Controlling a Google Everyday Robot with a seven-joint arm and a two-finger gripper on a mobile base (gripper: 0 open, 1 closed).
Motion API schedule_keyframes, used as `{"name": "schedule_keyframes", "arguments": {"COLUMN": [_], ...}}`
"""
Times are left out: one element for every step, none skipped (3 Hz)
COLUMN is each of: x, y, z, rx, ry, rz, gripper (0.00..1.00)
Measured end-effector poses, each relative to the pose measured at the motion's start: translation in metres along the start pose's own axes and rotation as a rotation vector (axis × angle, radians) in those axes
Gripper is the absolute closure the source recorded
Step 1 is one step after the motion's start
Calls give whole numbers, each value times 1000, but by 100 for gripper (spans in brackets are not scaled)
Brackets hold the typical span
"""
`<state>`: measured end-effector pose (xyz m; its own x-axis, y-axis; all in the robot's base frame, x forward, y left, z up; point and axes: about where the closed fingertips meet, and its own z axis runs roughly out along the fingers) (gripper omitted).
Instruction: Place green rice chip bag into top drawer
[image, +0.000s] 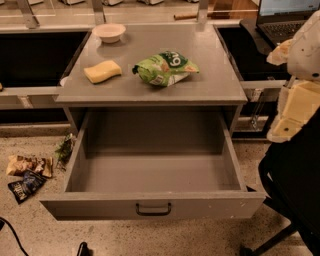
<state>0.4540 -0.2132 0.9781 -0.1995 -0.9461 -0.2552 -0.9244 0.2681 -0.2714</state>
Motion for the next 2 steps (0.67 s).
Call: {"name": "schedule_keyframes", "arguments": {"x": [-17,-40], "y": [-27,-52], "z": [15,42], "rx": [18,9], "ry": [-85,-179], "rz": [-46,-95], "gripper": [0,0]}}
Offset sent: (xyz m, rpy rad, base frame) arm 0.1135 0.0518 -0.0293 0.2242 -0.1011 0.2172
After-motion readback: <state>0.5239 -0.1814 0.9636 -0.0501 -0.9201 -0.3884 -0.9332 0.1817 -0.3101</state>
